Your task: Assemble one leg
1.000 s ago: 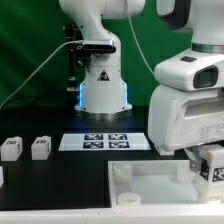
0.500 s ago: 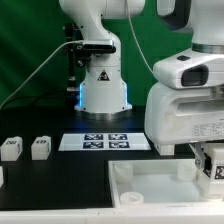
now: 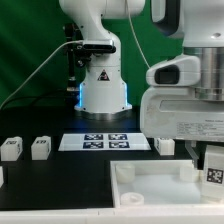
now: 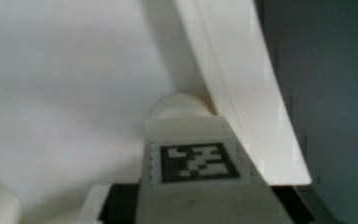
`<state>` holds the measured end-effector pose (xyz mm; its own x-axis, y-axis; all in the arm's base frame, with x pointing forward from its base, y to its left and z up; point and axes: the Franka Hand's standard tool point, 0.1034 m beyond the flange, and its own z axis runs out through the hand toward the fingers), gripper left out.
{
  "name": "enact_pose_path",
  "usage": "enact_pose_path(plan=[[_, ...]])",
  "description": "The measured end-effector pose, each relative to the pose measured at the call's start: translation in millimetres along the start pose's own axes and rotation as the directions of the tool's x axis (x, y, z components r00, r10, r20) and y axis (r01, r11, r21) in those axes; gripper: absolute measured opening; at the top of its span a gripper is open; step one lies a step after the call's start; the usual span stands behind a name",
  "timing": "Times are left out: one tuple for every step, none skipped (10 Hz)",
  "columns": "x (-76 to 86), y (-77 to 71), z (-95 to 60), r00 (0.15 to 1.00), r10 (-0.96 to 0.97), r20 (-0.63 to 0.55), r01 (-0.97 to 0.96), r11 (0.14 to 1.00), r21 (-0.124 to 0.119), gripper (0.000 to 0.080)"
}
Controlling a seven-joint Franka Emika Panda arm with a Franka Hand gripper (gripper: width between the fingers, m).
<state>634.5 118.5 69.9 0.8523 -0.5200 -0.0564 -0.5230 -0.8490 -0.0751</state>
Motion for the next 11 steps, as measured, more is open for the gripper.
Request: enact_pose_path(plan=[[2.6, 3.3, -0.2, 0.98, 0.197, 0.039, -0.199, 0.978, 0.056, 0.0294], [1.4, 4.4, -0.3, 0.949, 0.309, 0.062, -0.313, 0.947, 0.071, 0.0294], [0.5, 3.4, 0.0, 0.909, 0.411, 0.069, -0.415, 0.908, 0.063, 0.0294], [0.2, 3.1, 0.1, 0.871, 0.486, 0.074, -0.49, 0.87, 0.057, 0.0294], [-0.1, 2.8, 0.3, 0.821, 0.565, 0.081, -0.57, 0.82, 0.051, 0.0294], [-0.6, 2.6, 1.2, 0.738, 0.668, 0.097, -0.673, 0.738, 0.043, 0.0294], [-1.0, 1.8, 1.6, 0.61, 0.784, 0.117, -0.791, 0.611, 0.03, 0.0294], [-3.2, -0.6, 2.2, 0.483, 0.867, 0.123, -0.874, 0.485, 0.013, 0.0294], [-4.4, -5.8, 3.7, 0.227, 0.962, 0.154, -0.974, 0.225, 0.034, 0.0294], [-6.0, -7.2, 3.8, 0.153, 0.974, 0.166, -0.988, 0.145, 0.06, 0.0294], [-6.5, -7.0, 3.6, 0.232, 0.959, 0.16, -0.972, 0.224, 0.066, 0.0294]])
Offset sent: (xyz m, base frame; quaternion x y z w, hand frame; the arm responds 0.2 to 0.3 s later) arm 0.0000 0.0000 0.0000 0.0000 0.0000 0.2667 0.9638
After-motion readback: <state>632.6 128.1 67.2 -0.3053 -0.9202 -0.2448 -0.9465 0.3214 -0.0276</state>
